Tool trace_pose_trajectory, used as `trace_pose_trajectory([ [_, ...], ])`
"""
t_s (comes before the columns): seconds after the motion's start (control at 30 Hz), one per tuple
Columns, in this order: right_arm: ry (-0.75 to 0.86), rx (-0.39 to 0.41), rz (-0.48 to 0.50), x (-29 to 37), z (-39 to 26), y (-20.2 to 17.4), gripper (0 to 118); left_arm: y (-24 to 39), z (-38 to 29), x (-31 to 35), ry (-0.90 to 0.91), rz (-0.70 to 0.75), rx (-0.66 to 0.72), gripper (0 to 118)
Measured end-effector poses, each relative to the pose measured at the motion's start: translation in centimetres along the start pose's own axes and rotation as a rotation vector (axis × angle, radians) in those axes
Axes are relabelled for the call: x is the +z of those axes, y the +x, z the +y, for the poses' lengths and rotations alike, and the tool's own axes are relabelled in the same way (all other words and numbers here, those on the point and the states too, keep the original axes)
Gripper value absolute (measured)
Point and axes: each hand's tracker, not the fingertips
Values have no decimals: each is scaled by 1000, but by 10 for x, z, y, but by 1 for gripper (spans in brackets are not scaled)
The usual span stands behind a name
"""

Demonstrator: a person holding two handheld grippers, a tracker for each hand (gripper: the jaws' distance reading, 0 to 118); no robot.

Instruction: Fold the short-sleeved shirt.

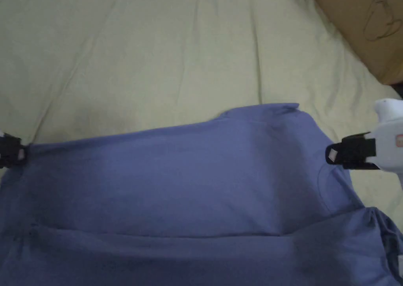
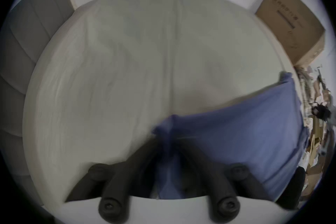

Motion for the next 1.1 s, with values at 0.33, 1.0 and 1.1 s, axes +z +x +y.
trace_pose_trajectory([
  [0.33, -20, -57, -57, -107, 129, 7, 114, -8, 2, 55, 91, -41, -35, 1],
  [1.0, 99, 12, 37, 51, 93, 3, 3, -3, -29, 142, 173, -107, -32, 1],
  [1.1, 110, -11, 62, 106, 48, 14, 3, 2, -52, 170, 179, -129, -56, 1],
])
